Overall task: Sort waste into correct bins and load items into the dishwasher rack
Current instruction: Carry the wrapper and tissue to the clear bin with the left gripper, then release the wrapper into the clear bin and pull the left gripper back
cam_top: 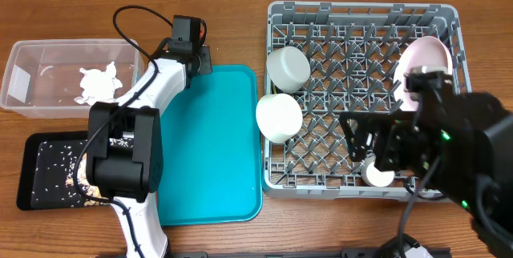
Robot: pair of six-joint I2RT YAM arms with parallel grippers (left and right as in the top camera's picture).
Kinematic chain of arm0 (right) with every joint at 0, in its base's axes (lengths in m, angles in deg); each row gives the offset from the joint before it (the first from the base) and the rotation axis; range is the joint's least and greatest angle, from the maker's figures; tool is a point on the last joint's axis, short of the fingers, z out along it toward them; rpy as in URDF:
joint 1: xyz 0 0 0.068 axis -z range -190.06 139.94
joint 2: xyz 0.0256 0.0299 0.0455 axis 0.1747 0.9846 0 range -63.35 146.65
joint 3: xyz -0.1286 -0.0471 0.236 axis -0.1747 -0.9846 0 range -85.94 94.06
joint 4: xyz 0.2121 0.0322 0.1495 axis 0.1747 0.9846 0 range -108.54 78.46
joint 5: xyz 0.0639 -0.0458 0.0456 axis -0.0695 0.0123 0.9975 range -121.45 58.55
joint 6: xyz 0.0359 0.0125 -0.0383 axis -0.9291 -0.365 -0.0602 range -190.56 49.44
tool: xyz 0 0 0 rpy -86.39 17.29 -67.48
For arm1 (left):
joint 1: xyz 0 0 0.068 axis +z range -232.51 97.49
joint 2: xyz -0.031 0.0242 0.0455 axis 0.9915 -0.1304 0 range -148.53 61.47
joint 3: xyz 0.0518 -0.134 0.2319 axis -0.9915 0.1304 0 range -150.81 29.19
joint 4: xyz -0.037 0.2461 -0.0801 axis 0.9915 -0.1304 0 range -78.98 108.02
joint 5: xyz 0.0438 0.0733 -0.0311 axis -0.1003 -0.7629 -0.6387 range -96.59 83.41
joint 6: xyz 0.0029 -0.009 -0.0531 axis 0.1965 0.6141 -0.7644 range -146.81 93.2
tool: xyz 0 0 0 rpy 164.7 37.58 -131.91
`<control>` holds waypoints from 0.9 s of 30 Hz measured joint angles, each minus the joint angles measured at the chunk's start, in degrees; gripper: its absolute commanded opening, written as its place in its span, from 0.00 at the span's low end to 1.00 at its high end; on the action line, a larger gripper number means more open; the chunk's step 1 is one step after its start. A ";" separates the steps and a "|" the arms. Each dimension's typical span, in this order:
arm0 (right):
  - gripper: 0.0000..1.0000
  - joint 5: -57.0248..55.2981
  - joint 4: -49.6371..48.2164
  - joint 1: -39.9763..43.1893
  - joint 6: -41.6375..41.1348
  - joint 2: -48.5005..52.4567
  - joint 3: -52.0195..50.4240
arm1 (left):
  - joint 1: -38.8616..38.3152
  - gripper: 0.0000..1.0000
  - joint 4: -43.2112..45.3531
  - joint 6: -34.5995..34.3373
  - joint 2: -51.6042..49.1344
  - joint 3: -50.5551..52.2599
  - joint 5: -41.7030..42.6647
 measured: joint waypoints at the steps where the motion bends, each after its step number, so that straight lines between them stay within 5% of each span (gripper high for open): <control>1: 1.00 0.02 -0.04 0.00 0.02 -0.39 0.00 | 0.00 0.04 -1.03 0.00 0.94 0.02 0.00; 12: 1.00 0.04 -0.02 0.00 0.02 -0.94 0.00 | 0.28 0.04 -11.47 -0.17 19.21 -0.11 -8.59; 25: 1.00 1.33 -0.07 0.00 0.00 -0.96 0.00 | 14.51 0.04 -17.05 -6.21 17.44 -0.11 -16.70; 26: 1.00 1.38 0.00 0.00 0.00 -0.96 0.00 | 14.84 0.20 -17.40 -6.25 17.44 -0.13 -16.87; 27: 1.00 1.51 -0.02 0.00 0.00 -0.96 0.00 | 14.95 0.47 -18.34 -6.14 17.44 -0.13 -16.92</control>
